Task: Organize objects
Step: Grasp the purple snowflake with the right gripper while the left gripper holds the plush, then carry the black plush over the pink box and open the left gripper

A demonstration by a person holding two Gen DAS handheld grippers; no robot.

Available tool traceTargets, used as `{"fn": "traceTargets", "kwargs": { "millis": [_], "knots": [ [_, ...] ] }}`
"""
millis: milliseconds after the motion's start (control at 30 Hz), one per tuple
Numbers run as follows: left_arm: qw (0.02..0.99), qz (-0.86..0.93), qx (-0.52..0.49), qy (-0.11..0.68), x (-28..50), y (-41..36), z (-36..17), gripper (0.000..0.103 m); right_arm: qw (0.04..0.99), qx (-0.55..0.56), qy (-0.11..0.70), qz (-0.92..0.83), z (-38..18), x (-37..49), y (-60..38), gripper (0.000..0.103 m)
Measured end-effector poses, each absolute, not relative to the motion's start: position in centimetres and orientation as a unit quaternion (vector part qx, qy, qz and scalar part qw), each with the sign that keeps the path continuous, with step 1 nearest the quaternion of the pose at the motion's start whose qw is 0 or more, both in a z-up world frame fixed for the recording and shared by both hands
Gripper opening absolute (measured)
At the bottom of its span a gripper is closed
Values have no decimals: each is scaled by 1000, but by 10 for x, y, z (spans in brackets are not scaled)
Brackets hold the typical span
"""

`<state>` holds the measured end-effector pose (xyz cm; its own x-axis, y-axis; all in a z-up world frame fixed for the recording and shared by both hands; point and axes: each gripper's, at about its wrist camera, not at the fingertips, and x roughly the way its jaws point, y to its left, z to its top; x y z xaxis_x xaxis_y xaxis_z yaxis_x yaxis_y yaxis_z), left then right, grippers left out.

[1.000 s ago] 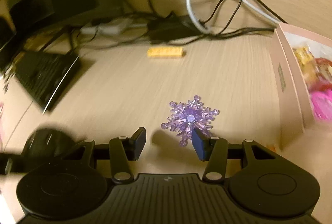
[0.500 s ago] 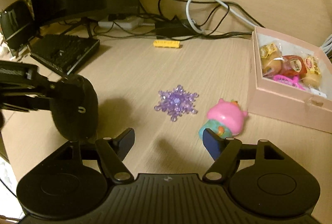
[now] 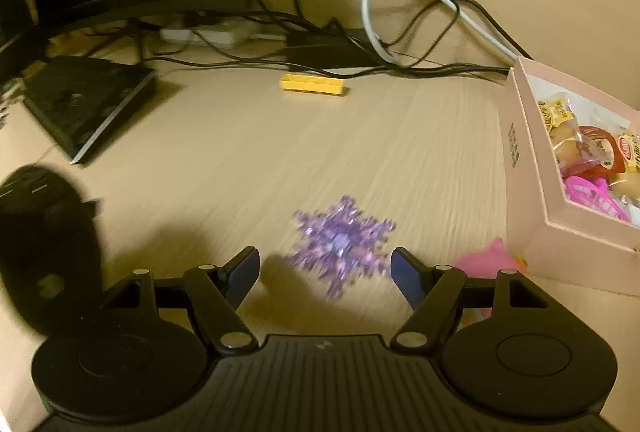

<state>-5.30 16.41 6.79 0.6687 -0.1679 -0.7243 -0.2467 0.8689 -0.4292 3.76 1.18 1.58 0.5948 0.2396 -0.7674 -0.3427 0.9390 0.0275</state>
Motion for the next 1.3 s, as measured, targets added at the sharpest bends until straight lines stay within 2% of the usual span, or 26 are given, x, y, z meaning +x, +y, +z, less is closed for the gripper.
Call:
{"fn": "traceTargets", "kwargs": {
  "millis": [100,200,267,333,367,700,1033,1300],
  "knots": [
    [878,22,-250,408,-55,167,69,65,894,-58,419,147,10,51,14,84],
    [879,21,-245,409,-54,167,69,65,895,-57,419,142,9,59,15,85],
    [877,17,-247,411,-54,168,68,65,892,-55,424,147,11,60,18,78],
    [876,13,-249,412,-52,169,67,65,890,-58,423,160,14,55,21,55],
    [876,11,-250,413,-51,169,66,65,889,-65,423,164,16,52,24,53],
    [875,-23,-234,423,-38,147,64,65,894,-71,407,171,41,13,5,53],
    [853,-168,-217,445,-20,79,79,65,922,-72,369,97,76,-66,-85,53],
    [877,-242,-184,373,46,5,138,65,933,-18,360,-4,65,-110,-165,53]
  ]
}}
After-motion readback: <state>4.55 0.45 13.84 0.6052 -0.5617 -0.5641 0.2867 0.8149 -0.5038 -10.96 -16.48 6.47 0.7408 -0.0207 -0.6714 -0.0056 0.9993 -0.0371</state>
